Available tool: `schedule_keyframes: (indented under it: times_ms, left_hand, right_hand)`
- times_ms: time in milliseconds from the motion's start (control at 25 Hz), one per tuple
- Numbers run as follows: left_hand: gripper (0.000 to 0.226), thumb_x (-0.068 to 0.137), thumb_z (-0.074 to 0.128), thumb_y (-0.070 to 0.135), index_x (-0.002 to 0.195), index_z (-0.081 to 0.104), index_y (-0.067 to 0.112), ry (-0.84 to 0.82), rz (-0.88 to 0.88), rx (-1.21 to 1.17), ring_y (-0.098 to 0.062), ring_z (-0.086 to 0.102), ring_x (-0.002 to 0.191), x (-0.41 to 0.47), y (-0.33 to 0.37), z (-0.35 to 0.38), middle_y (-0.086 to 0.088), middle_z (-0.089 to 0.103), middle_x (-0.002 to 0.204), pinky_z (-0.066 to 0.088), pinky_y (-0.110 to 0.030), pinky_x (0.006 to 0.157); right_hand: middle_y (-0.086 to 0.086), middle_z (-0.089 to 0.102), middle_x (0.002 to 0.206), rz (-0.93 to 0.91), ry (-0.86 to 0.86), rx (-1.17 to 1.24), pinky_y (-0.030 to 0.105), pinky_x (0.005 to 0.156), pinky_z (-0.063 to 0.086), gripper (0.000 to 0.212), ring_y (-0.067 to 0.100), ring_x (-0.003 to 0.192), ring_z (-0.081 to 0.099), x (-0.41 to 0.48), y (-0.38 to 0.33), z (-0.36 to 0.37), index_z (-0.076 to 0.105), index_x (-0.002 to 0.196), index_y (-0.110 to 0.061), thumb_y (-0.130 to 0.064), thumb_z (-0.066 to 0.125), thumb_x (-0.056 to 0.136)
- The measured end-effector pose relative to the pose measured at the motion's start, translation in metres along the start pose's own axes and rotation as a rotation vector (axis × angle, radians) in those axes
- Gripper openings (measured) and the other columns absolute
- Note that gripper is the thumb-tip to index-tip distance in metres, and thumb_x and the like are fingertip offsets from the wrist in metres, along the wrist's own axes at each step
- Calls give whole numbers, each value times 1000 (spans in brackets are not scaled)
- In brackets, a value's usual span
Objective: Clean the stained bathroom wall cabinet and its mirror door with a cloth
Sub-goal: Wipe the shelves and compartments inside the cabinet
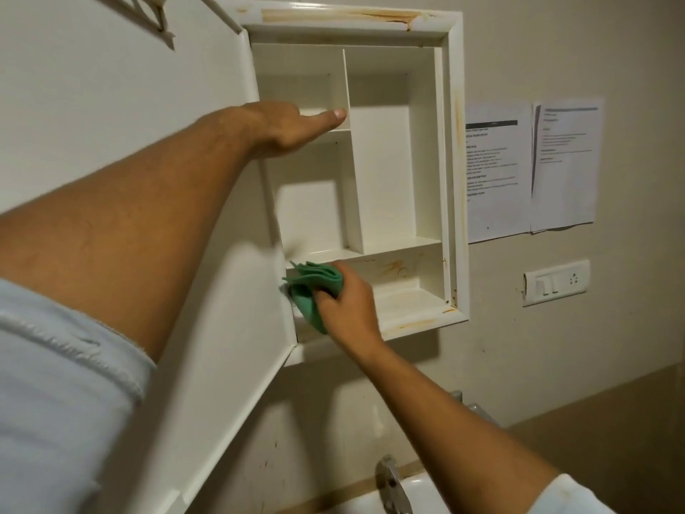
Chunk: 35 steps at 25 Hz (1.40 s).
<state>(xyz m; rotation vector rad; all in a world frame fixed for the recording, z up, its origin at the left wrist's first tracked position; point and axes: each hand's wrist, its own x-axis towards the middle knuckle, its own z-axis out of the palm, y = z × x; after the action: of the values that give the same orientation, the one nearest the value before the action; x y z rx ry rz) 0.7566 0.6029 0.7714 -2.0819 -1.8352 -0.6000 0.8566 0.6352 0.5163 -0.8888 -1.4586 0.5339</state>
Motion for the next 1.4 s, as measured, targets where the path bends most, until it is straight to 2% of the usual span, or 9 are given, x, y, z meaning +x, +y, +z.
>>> schedule_keyframes:
  times_ms: [160, 320, 480, 640, 760, 880, 1080, 1240, 1400]
  left_hand:
    - [93, 91, 16, 83, 137, 59, 15, 205, 14, 147, -39, 56, 125, -13, 18, 31, -15, 59, 140, 45, -46, 95]
    - [77, 100, 21, 72, 99, 72, 15, 138, 75, 16, -27, 64, 97, -21, 21, 88, -2, 70, 103, 51, -43, 87]
    - [78, 102, 19, 69, 117, 72, 13, -176, 29, -139, -24, 62, 114, -15, 6, 112, -6, 69, 125, 44, -44, 107]
    - [84, 99, 20, 73, 139, 59, 9, -477, -123, -376, -22, 54, 131, -9, 10, 124, -6, 61, 140, 40, -44, 113]
    - [86, 95, 24, 79, 136, 60, 12, -474, -199, -433, -19, 57, 127, 1, 8, 128, -4, 66, 134, 44, -45, 110]
    - [87, 93, 25, 80, 136, 60, 13, -472, -208, -435, -19, 59, 126, 8, 5, 129, -4, 67, 132, 45, -44, 108]
    - [79, 93, 31, 78, 131, 63, 17, -468, -197, -430, -16, 59, 126, 6, 3, 132, 0, 67, 131, 45, -45, 110]
    - [55, 102, 39, 61, 129, 69, 24, -484, -99, -346, -13, 56, 128, 3, 2, 136, 4, 63, 137, 44, -42, 112]
    - [65, 102, 29, 67, 132, 69, 26, -502, -90, -337, -12, 56, 128, 0, 8, 135, 5, 62, 138, 43, -41, 112]
  right_hand:
    - [-6, 65, 104, 376, 284, 161, 37, 89, 60, 33, 15, 96, 66, 10, 31, -60, 57, 114, -27, -12, 72, 88]
    - [1, 66, 105, 377, 417, 121, 33, 77, 58, 25, 15, 88, 64, 42, 32, -96, 61, 109, -23, -6, 62, 90]
    - [-1, 62, 104, 226, 437, -257, 24, 62, 48, 20, 18, 87, 63, 51, 50, -100, 60, 108, -20, -14, 68, 91]
    - [-2, 62, 102, 311, 428, 24, 29, 77, 50, 21, 20, 93, 64, 74, 55, -65, 60, 108, -17, -8, 67, 91]
    - [-7, 64, 98, 342, 330, 114, 35, 90, 52, 19, 17, 96, 64, 68, 44, 1, 63, 104, -24, -9, 67, 93]
    - [-2, 71, 103, 97, 3, -137, 32, 85, 55, 19, 20, 94, 67, 64, 48, 48, 70, 110, -20, -11, 67, 93]
    - [4, 68, 105, -710, -566, -1011, 30, 71, 45, 22, 27, 93, 66, 101, 55, 1, 70, 110, -21, -31, 70, 90]
    - [4, 69, 99, -451, -403, -1183, 35, 78, 56, 15, 26, 90, 65, 125, 87, -98, 69, 105, -20, -26, 68, 91]
    - [2, 68, 99, 10, -15, -688, 34, 75, 54, 17, 23, 84, 62, 107, 99, -84, 69, 106, -17, -9, 65, 92]
